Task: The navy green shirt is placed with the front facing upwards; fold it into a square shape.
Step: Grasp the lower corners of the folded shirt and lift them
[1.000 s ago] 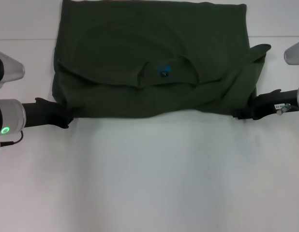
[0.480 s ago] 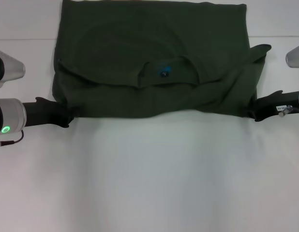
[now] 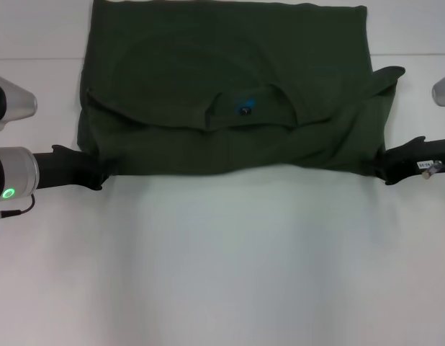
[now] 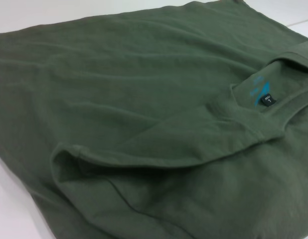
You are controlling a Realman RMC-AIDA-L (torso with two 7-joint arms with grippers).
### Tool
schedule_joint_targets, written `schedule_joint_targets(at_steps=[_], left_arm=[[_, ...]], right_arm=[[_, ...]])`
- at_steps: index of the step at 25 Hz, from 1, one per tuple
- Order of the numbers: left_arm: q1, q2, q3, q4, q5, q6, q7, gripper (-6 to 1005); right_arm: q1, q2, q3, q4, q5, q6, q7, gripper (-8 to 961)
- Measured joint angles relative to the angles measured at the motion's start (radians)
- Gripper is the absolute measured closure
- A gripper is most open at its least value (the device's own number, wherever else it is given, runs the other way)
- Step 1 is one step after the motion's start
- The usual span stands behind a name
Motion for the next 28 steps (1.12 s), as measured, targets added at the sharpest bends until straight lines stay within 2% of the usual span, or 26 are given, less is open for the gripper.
schedule_joint_targets(at_steps=[10,20,24,28], left_arm=[[0.0,0.003,-0.007,0.004,0.008,0.0,-0.002,944],[0.003,0.021,-0.037,0.008,0.019,0.016,-0.008,943],[0.008,0.026,-0.052,0.033,0.027,0.073,-0.017,944],[0.027,0.023,-0.053,0.111,0.051,0.181,-0.049,943]], right_arm=[[-0.064,0.0,-0.012,-0.19,-0.019,-0.195,0.044,889],[-0.07,-0.004,-0.028,-0.233,-0.153,-0.307,0.036,890],[-0.084,-0.012,-0.024,-0.255,-0.156,-0.338,0.024,890],[-0.099,-0.013,-0.019,-0.294,-0.154,-0.372,0.007,890]])
